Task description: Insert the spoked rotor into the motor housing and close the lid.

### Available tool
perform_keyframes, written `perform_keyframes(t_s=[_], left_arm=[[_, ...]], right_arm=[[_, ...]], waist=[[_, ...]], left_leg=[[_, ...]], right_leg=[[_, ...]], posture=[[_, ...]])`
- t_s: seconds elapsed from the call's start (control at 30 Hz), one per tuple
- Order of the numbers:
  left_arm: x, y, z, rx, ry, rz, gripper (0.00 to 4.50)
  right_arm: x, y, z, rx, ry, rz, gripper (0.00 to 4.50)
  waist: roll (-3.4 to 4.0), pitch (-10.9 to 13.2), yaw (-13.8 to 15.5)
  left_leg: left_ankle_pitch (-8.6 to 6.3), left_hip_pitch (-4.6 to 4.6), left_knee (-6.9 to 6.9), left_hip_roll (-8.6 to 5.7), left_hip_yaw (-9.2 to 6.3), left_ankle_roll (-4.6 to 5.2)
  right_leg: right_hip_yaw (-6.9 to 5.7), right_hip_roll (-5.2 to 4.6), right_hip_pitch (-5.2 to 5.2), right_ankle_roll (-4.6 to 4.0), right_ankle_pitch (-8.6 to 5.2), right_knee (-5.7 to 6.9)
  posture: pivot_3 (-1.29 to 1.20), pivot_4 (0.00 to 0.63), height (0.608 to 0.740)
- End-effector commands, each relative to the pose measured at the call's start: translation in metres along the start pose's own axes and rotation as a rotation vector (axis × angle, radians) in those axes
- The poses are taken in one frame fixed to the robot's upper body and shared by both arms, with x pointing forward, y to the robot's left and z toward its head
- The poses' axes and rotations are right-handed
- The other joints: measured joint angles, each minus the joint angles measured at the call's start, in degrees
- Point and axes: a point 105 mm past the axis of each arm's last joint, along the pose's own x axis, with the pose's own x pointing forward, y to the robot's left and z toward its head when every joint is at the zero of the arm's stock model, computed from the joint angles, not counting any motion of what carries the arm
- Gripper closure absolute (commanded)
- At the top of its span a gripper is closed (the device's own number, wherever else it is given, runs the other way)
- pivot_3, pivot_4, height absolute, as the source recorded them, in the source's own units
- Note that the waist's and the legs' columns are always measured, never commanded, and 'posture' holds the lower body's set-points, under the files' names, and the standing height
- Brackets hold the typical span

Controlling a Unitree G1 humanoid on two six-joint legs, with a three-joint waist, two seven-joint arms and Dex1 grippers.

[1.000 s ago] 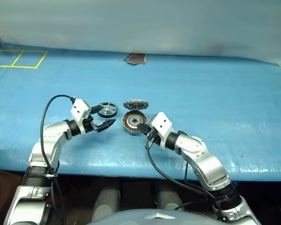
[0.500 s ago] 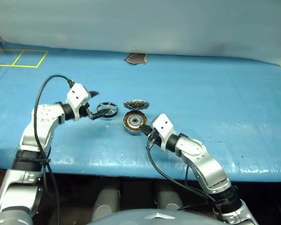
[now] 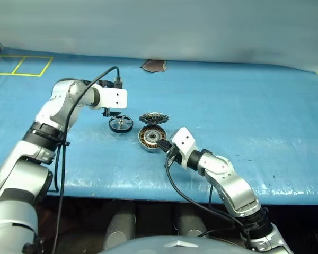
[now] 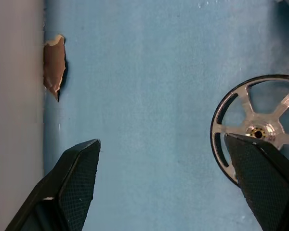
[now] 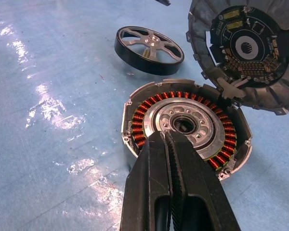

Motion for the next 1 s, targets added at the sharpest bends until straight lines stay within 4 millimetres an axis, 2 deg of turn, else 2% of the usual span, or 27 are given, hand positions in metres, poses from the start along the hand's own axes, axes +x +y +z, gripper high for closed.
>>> perform_keyframes(t_s=[0.03, 0.23, 0.33, 0.43, 0.7, 1.0], left_arm=[[-0.001, 0.003, 0.007, 0.044, 0.012, -0.045, 0.0], [0.003, -0.021, 0.0, 0.087, 0.053, -0.189, 0.0], [0.001, -0.024, -0.006, 0.077, 0.07, -0.202, 0.59], [0.0, -0.023, -0.008, 0.072, 0.086, -0.19, 1.56], [0.012, -0.045, -0.013, 0.047, 0.106, -0.267, 1.56], [0.015, -0.066, -0.022, 0.017, 0.129, -0.335, 1.56]], right_arm=[[-0.002, 0.001, 0.014, -0.029, -0.041, 0.013, 4.41], [-0.003, 0.002, 0.011, -0.029, -0.03, 0.011, 4.41], [-0.003, 0.003, 0.01, -0.024, -0.028, 0.009, 4.5], [-0.003, 0.003, 0.009, -0.022, -0.025, 0.009, 4.5], [-0.003, 0.004, 0.01, -0.024, -0.027, 0.006, 4.5], [-0.004, 0.002, 0.01, -0.021, -0.029, -0.013, 4.5]], waist=[[0.0, 0.0, -0.3], [-0.01, 0.0, -0.6], [-0.01, 0.0, -0.6], [-0.01, 0.0, -0.6], [-0.01, 0.0, -0.4], [0.03, 0.0, -0.3]], left_leg=[[0.0, 0.0, 0.0, 0.0, 0.0, 0.0], [0.0, 0.0, -0.01, 0.02, 0.0, 0.01], [0.01, 0.0, 0.03, 0.02, 0.0, 0.02], [0.01, 0.01, 0.06, 0.02, -0.01, 0.02], [0.01, 0.02, 0.09, 0.01, -0.01, 0.03], [0.03, 0.11, 0.22, 0.01, -0.02, 0.05]], right_leg=[[0.0, 0.0, -0.01, 0.0, 0.0, 0.0], [0.0, 0.02, -0.04, 0.02, 0.01, 0.06], [0.0, 0.02, -0.01, 0.03, 0.02, 0.06], [0.01, 0.02, 0.0, 0.03, 0.02, 0.08], [0.0, 0.02, 0.02, 0.07, 0.04, 0.09], [0.01, 0.02, 0.14, 0.06, 0.04, 0.17]], posture=[[0.0, 0.15, 0.74], [0.0, 0.15, 0.74], [0.0, 0.15, 0.74], [0.0, 0.15, 0.74], [0.0, 0.15, 0.74], [0.0, 0.15, 0.74]])
